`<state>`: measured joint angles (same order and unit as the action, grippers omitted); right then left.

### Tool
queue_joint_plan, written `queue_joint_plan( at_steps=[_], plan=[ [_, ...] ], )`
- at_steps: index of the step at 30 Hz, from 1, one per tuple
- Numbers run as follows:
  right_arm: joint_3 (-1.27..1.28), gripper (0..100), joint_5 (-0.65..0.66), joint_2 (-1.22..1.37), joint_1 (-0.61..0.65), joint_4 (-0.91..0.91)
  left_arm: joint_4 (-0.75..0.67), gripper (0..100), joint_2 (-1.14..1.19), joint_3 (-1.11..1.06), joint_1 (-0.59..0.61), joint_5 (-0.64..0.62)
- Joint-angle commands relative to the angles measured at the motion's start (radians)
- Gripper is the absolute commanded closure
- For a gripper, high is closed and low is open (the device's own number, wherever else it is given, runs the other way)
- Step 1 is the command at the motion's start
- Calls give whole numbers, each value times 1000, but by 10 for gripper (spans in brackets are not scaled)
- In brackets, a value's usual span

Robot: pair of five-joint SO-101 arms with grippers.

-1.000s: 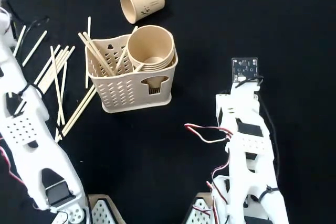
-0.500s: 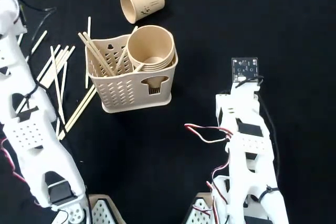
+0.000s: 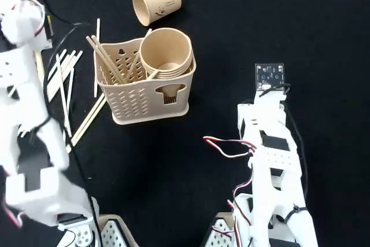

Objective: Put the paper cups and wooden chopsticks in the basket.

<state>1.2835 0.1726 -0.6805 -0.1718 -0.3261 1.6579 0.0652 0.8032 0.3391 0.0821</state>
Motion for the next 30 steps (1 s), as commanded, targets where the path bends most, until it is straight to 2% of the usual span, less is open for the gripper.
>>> queue_joint_plan(
  at_steps=[1,5,12,20,23,30],
  plan=[
    [-8,986,9,-30,11,20,-163,971,-221,-240,-7,-32],
    [-8,986,9,-30,11,20,-374,971,-397,-476,-1,-75],
    [-8,986,9,-30,11,20,-844,971,-724,-921,-8,-161],
    [-8,986,9,-30,11,20,-1313,971,-1046,-1334,-12,-298],
    [-8,986,9,-30,11,20,-1402,971,-1137,-1428,-64,-324],
    [-8,986,9,-30,11,20,-1407,972,-1214,-1461,-196,-324]
  ],
)
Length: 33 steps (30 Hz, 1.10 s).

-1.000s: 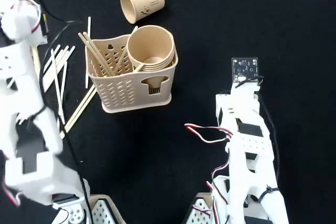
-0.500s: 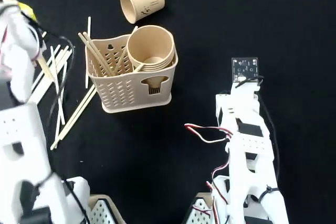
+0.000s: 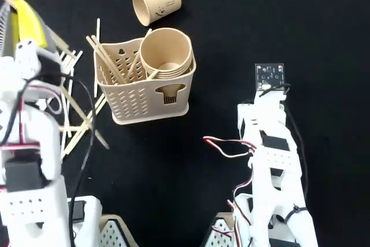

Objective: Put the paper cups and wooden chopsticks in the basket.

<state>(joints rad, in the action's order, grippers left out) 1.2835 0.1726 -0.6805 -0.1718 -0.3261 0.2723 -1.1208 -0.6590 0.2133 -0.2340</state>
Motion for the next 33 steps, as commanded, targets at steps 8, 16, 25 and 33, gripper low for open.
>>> queue_joint_plan(
  at_steps=[8,16,25,33],
  plan=[
    [-8,986,9,-30,11,20,-29,972,6,-68,-185,-8],
    [-8,986,9,-30,9,20,-270,972,209,-163,-185,-3],
    [-10,986,9,-30,9,20,-334,966,410,-170,-186,0],
    [-12,986,9,-30,9,20,71,798,334,-36,-185,-54]
  ],
)
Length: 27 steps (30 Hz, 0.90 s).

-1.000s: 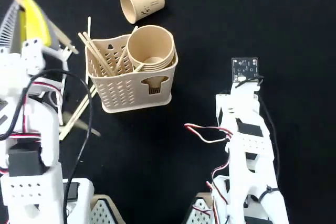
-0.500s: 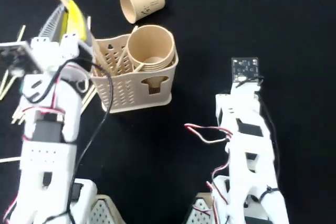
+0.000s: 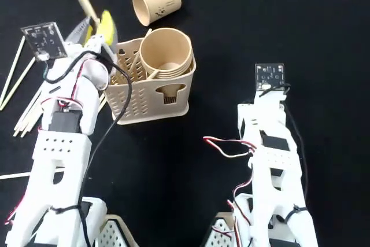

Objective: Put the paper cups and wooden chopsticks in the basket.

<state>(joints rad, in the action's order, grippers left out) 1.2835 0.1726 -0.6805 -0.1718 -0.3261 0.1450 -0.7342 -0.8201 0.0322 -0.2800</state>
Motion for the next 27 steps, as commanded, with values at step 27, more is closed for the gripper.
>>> queue_joint_plan(
  at_steps=[27],
  plan=[
    [-8,986,9,-30,11,20,924,795,318,636,588,420]
  ],
)
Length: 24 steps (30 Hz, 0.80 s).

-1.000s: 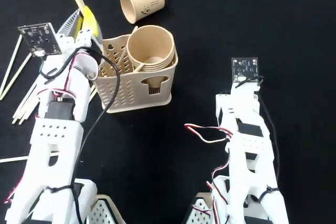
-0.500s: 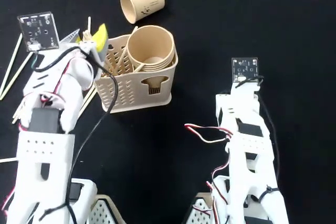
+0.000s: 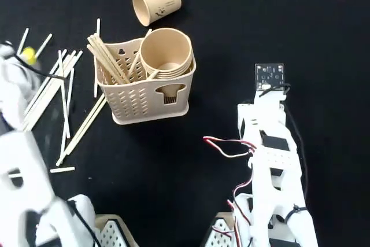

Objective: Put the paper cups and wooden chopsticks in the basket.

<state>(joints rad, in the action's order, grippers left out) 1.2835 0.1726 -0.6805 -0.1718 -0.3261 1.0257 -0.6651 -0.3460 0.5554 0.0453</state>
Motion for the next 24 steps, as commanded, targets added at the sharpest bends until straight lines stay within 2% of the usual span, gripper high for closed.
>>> queue_joint_plan(
  at_steps=[1,7,11,18,24],
  plan=[
    [-8,986,9,-30,11,20,61,795,316,202,70,133],
    [-8,986,9,-30,11,20,183,795,681,433,47,382],
    [-7,986,9,-30,11,20,195,795,891,572,39,508],
    [-7,986,9,-30,11,20,215,793,1255,871,41,535],
    [-7,986,9,-30,12,20,394,793,1537,1231,5,585]
  ],
)
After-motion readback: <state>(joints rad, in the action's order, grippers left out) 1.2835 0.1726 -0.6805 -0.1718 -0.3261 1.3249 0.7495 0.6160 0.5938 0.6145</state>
